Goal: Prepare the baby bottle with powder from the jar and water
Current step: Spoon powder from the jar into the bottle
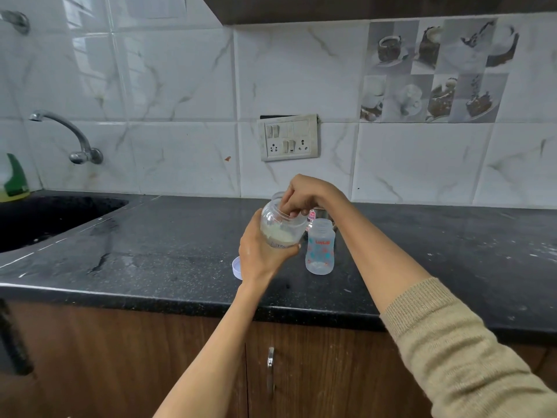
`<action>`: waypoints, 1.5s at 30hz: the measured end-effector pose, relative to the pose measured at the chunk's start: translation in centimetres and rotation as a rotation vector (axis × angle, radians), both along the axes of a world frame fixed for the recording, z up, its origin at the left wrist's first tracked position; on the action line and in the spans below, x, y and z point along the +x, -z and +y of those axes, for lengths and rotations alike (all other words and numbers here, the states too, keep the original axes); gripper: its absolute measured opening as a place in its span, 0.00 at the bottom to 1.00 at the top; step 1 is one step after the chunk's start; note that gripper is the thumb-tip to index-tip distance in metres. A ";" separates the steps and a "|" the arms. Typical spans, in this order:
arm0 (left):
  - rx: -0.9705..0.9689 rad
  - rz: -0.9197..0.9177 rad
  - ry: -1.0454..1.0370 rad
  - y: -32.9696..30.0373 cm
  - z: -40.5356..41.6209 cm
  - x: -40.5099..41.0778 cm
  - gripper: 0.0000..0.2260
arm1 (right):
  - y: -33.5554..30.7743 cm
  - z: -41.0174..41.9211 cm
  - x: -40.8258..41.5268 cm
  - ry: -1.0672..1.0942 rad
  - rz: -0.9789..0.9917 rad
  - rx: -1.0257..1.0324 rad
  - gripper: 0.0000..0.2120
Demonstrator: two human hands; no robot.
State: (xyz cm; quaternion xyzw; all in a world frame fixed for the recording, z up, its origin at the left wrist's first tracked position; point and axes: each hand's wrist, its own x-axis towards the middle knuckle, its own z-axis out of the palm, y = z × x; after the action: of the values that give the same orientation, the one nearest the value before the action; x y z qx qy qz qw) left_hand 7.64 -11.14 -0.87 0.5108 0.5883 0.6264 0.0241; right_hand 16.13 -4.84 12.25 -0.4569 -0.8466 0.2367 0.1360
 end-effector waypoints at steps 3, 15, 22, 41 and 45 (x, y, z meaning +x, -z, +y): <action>-0.025 0.000 -0.035 0.2 0.3 -0.3 0.36 | -0.1 0.6 0.5 0.038 0.116 -0.113 0.16; -0.059 -0.074 -0.078 0.6 0.4 -0.4 0.35 | 1.5 2.8 2.5 0.220 0.477 -0.294 0.09; -0.066 -0.097 -0.086 0.8 0.3 -0.4 0.35 | 2.9 3.2 3.4 0.239 0.667 -0.405 0.07; -0.121 -0.118 -0.084 -2.5 5.4 -2.9 0.35 | 0.2 6.4 1.9 0.173 0.918 -0.557 0.09; -0.194 -0.137 -0.101 -2.2 7.9 -5.0 0.37 | -0.3 8.1 1.2 0.167 0.935 -0.571 0.09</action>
State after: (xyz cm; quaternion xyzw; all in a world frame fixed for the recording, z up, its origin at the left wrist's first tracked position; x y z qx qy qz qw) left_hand 2.69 -3.19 1.38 0.4320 0.6680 0.6003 0.0818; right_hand 17.36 3.22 12.54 -0.3874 -0.5591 0.6230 0.3863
